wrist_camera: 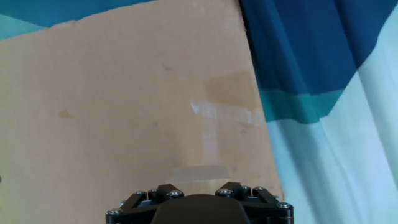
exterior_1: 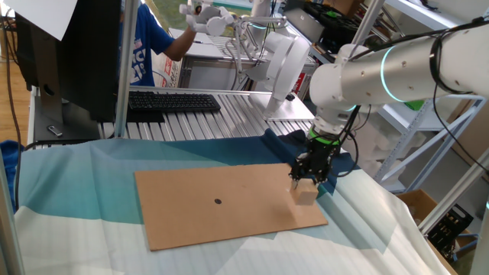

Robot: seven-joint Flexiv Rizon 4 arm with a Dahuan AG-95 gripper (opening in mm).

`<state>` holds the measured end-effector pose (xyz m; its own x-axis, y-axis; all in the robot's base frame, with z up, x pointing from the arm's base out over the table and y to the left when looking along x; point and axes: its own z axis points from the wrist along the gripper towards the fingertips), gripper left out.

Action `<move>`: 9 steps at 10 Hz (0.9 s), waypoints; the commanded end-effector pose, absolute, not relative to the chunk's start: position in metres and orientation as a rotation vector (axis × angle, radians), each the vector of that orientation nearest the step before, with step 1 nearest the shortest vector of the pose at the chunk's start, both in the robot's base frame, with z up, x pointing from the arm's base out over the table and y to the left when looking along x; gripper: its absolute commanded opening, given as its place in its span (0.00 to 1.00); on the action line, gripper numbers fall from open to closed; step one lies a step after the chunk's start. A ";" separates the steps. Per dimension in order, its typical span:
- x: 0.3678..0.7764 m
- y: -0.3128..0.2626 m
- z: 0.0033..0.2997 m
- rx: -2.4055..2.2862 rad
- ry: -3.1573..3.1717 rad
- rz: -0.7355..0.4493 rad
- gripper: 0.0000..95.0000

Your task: Grab the block and place it at the designated location

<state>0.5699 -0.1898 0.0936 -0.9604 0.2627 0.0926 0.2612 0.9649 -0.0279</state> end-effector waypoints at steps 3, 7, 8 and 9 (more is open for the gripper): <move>0.572 -0.191 0.093 -0.441 -2.997 0.034 0.00; 0.572 -0.191 0.093 -0.500 -2.992 0.048 0.00; 0.575 -0.190 0.093 -0.507 -2.987 0.037 0.00; 0.578 -0.189 0.092 -0.513 -2.987 0.039 0.00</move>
<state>0.5815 -0.1886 0.0924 -0.9359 0.3370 0.1025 0.3343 0.9415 -0.0431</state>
